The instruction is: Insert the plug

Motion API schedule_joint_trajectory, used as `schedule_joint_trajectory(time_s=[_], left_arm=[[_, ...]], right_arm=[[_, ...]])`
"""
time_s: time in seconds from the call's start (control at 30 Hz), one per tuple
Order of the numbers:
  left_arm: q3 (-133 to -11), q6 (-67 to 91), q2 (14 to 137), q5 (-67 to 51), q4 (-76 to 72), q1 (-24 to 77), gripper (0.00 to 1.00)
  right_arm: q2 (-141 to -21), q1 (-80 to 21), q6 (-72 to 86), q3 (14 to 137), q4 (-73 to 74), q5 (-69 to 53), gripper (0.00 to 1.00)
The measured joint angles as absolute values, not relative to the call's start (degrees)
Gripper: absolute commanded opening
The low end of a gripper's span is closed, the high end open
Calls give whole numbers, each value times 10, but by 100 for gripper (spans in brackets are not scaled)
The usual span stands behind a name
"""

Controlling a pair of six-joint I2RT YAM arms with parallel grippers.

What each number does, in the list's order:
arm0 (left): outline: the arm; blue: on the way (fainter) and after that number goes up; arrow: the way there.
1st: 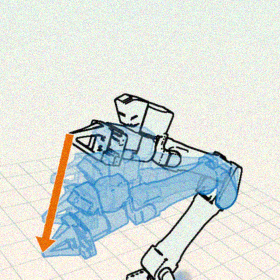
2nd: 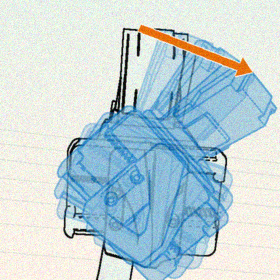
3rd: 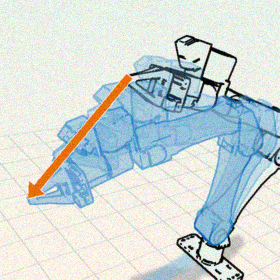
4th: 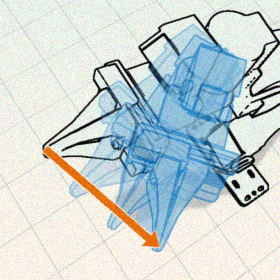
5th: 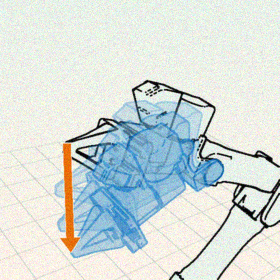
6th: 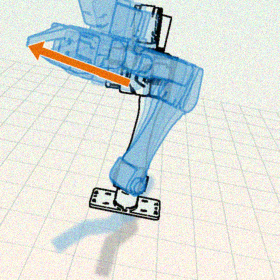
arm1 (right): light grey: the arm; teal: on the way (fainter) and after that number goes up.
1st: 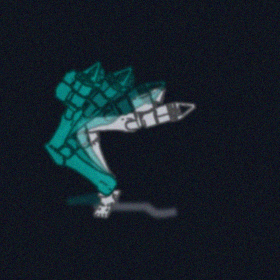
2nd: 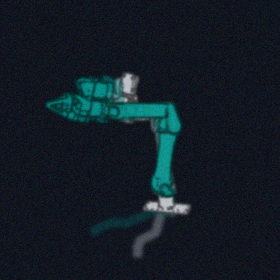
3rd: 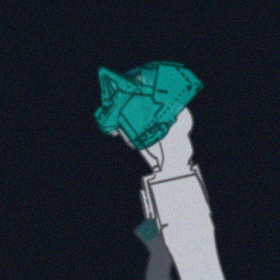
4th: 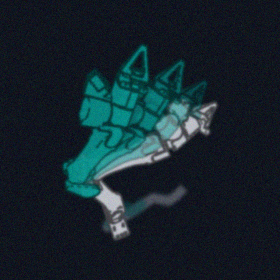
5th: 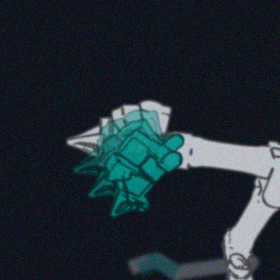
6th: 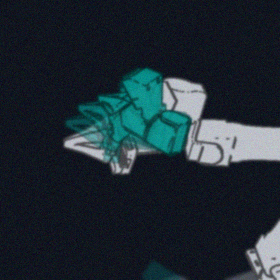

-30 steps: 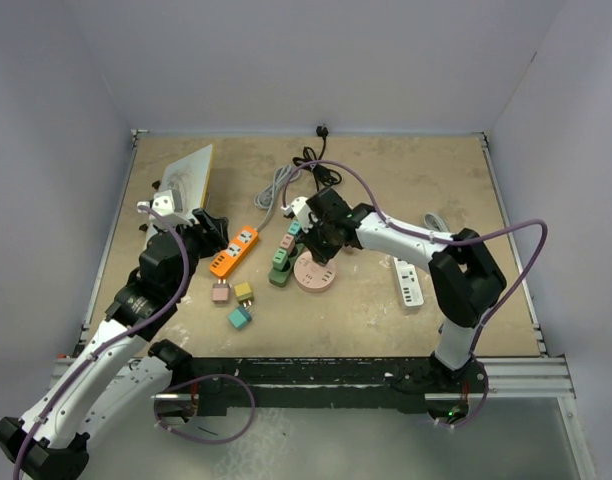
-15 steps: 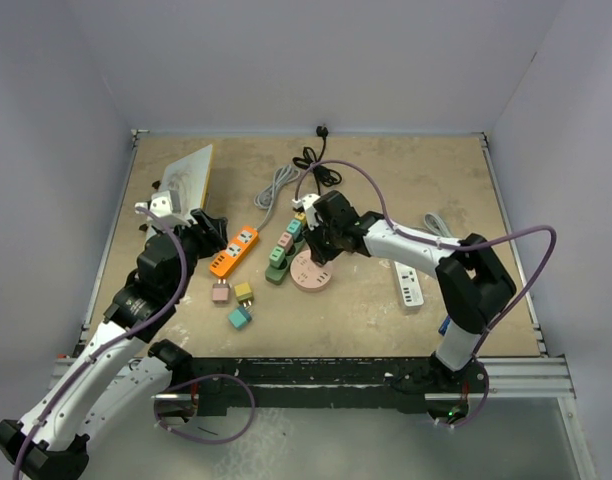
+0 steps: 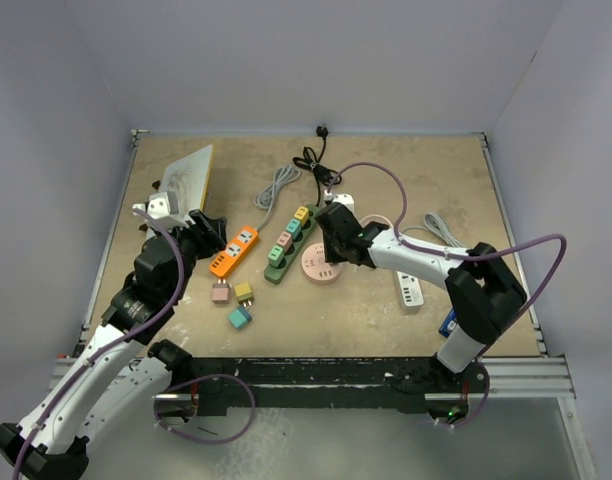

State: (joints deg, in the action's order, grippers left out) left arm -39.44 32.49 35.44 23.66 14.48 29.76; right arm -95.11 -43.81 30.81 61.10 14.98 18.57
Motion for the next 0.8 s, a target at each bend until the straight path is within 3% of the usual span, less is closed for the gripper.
schedule_joint_trajectory(time_s=[0.13, 0.67, 0.8], left_arm=[[-394, 325, 354, 236, 145, 298, 59], [-394, 325, 355, 236, 145, 298, 59], [-394, 325, 355, 236, 145, 298, 59]], right_arm=[[-960, -436, 344, 618, 156, 203, 0], [-1008, -454, 385, 636, 124, 273, 0], [-995, -454, 393, 638, 130, 277, 37]])
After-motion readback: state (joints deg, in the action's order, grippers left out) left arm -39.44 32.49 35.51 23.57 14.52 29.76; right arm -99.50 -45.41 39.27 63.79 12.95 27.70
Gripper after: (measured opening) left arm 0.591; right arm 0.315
